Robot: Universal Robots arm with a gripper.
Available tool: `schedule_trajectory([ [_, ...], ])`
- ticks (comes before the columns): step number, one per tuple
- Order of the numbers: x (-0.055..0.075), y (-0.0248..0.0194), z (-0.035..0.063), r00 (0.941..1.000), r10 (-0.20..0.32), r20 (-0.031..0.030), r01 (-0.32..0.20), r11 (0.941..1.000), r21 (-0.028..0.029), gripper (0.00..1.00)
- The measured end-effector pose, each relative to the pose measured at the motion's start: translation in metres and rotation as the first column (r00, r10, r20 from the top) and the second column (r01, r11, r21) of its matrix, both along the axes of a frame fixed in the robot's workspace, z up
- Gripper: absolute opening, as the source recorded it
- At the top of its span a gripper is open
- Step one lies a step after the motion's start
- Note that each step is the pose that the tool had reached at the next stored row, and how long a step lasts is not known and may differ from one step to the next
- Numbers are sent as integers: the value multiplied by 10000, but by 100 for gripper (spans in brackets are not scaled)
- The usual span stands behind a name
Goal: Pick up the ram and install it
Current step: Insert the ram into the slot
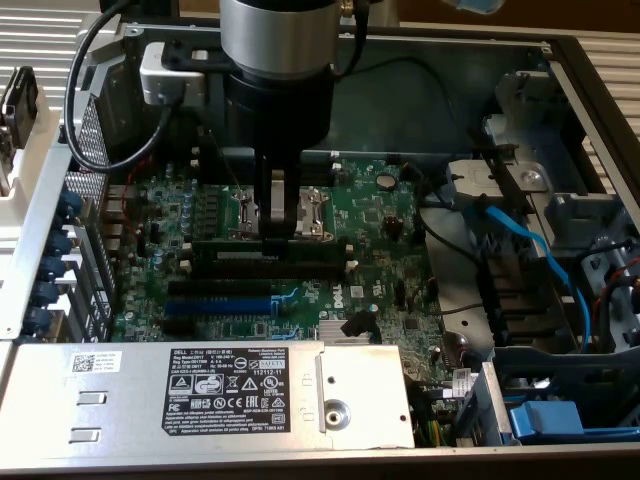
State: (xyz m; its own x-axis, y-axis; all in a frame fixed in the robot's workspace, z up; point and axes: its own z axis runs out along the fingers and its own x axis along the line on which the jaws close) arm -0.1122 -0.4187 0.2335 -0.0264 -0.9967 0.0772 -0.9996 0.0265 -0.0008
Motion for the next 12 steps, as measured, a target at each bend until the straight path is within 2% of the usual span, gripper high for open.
schedule_trajectory([
  [12,-6,0,-16,10000,45,1,-45,10000,1,13],
])
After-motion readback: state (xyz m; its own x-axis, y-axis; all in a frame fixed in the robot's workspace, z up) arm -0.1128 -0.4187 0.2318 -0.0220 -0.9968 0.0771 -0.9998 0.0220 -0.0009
